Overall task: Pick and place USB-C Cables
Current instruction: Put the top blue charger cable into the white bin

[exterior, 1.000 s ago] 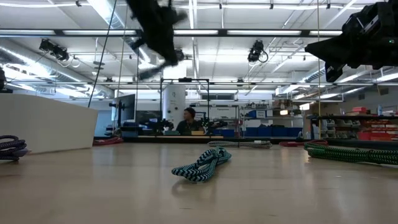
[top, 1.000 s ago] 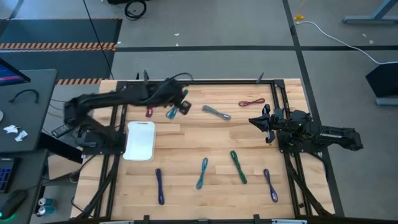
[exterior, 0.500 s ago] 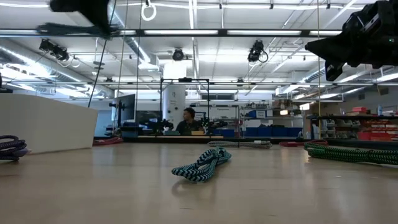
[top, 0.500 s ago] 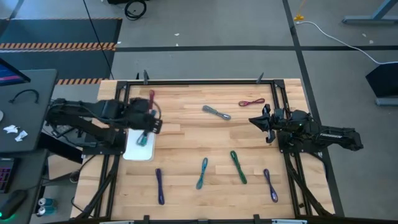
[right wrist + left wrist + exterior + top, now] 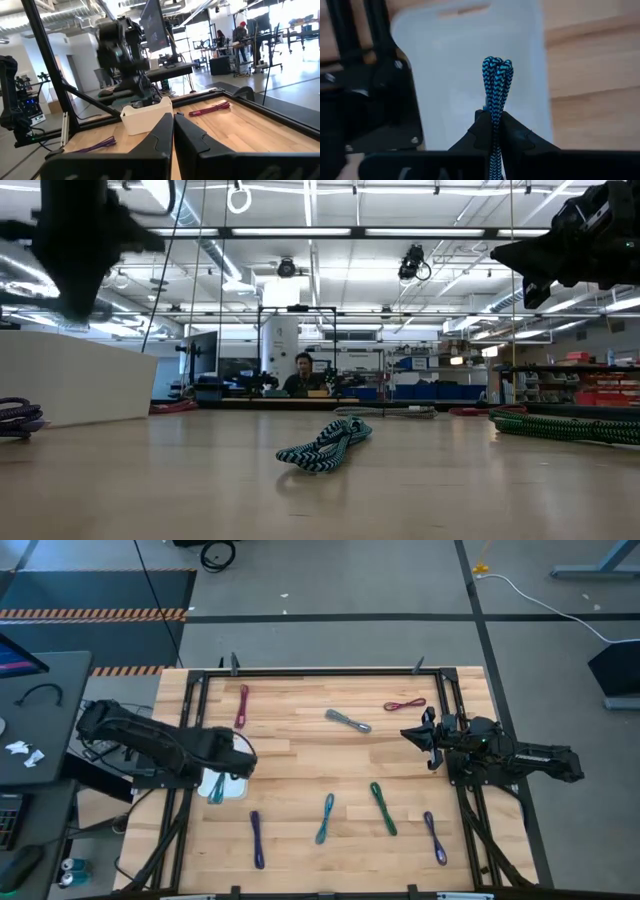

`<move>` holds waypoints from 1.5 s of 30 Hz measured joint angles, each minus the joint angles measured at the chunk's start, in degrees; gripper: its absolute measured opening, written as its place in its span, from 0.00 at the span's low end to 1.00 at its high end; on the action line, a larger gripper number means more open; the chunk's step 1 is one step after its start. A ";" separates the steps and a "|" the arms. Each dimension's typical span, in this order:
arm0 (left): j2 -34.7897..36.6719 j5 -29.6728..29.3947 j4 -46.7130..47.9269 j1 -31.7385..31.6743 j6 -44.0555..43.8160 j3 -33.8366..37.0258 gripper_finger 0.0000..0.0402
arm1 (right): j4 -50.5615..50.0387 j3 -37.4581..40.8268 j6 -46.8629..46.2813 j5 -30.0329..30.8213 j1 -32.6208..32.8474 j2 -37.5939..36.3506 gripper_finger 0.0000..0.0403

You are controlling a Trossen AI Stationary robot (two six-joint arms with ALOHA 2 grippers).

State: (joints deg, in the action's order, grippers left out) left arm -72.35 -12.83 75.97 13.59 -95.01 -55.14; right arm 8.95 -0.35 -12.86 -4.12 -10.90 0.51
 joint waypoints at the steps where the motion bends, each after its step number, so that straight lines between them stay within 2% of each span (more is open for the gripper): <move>1: -0.03 0.44 -1.81 -0.10 -0.52 2.09 0.06 | 0.00 -0.01 0.20 0.00 0.00 0.00 0.04; 7: 0.01 3.08 -12.49 -2.17 -1.41 11.98 0.08 | 0.00 -0.01 0.63 0.00 0.00 0.00 0.04; 11: 0.01 3.14 -13.90 -4.46 -0.26 14.79 0.09 | 0.00 0.01 0.63 0.00 0.00 0.00 0.04; 17: 0.02 2.17 -13.86 -7.58 2.52 15.28 0.07 | 0.00 -0.01 0.54 0.00 0.00 0.00 0.04; 24: 0.03 0.73 -13.67 -10.81 4.63 15.28 0.10 | 0.00 0.00 0.39 0.02 0.00 0.00 0.04; 32: 0.03 -1.16 -11.66 -13.57 6.18 15.28 0.07 | 0.00 0.00 0.37 0.02 0.00 0.00 0.04; 45: -0.01 -3.00 -11.85 -13.76 7.54 15.28 0.17 | 0.00 -0.01 0.33 0.02 0.00 0.00 0.04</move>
State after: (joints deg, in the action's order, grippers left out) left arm -72.36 -15.83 64.12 -0.16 -87.48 -39.86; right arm 8.95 -0.36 -12.53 -4.10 -10.90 0.51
